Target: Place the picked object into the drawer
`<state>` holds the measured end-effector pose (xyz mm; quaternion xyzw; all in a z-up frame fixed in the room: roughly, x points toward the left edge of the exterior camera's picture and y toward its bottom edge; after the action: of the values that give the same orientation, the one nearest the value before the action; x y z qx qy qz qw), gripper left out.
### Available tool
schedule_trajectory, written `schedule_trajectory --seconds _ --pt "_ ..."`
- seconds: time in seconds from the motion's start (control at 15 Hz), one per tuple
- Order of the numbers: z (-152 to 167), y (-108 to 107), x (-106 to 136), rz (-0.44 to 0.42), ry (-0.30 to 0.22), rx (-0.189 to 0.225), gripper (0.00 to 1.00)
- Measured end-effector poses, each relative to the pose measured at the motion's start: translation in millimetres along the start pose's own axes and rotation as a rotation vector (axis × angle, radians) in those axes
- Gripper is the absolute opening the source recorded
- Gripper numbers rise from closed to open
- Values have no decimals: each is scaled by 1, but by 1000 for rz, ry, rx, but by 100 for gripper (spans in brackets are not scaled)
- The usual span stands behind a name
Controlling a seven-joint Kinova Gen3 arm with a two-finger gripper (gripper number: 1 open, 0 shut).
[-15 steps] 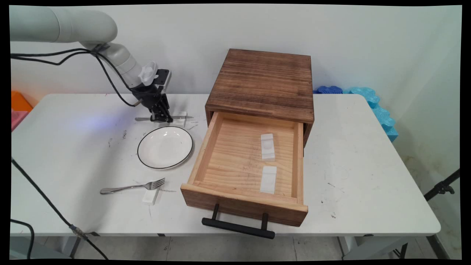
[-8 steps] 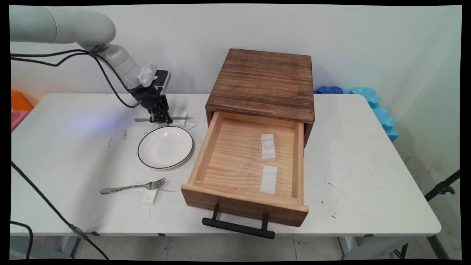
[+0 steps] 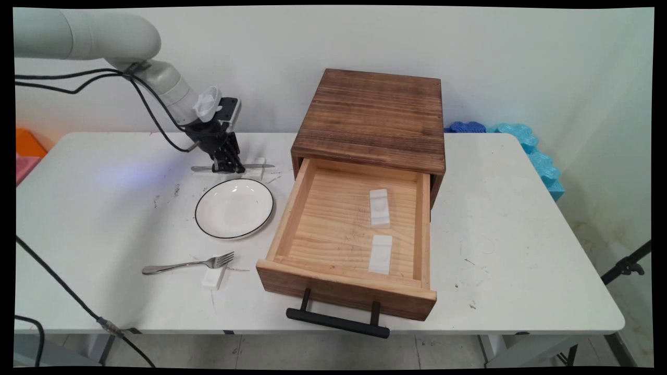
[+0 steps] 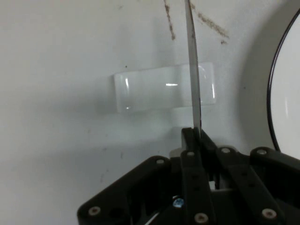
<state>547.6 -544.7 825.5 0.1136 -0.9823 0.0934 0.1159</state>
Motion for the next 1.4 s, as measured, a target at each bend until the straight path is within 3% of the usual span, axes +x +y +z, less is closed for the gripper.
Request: schedule_trajectory --seconds 0.73,1.4 --pt "-46 16 19 9 15 55 0" --pt "-111 75 83 63 62 87 0"
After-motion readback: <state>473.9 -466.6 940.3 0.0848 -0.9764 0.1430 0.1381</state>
